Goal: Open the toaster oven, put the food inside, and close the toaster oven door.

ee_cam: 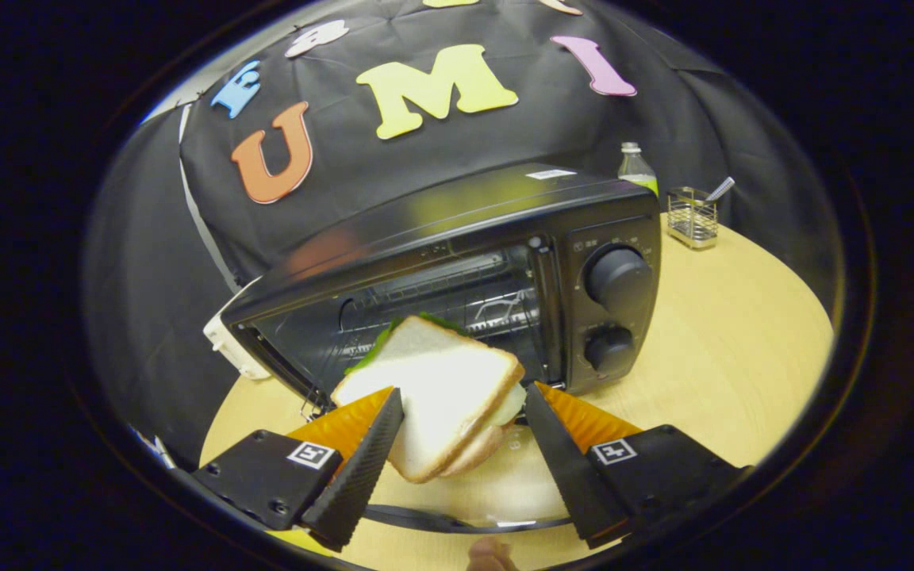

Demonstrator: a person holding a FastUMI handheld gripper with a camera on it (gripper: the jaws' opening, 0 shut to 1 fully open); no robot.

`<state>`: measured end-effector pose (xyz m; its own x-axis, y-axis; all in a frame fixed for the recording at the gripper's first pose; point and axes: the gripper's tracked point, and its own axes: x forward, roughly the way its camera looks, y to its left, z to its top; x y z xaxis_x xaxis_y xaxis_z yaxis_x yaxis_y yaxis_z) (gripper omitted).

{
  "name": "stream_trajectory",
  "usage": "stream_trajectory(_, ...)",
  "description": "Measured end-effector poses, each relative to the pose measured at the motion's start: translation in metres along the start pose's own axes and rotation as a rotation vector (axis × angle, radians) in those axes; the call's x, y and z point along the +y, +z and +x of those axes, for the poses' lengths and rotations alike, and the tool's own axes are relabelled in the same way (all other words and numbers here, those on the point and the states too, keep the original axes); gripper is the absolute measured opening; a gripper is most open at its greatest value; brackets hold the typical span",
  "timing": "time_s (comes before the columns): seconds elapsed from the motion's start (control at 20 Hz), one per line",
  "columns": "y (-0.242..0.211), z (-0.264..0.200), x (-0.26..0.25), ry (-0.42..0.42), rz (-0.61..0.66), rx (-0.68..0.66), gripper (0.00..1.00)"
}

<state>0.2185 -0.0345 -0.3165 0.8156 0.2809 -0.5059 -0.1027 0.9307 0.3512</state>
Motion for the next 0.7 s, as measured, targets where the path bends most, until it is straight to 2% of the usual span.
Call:
stream_trajectory(0.1,-0.004,0.007,0.012,0.003,0.009,0.008,1.00)
stream_trajectory(0.2,0.007,0.018,0.018,0.016,-0.002,-0.041,1.00)
stream_trajectory(0.3,0.003,0.026,0.028,0.063,0.052,-0.032,1.00)
stream_trajectory(0.4,0.009,0.029,0.026,0.068,0.081,-0.064,1.00)
stream_trajectory(0.6,0.017,0.010,0.027,0.079,0.066,-0.135,1.00)
stream_trajectory(0.7,0.015,-0.008,0.019,0.041,0.005,-0.155,1.00)
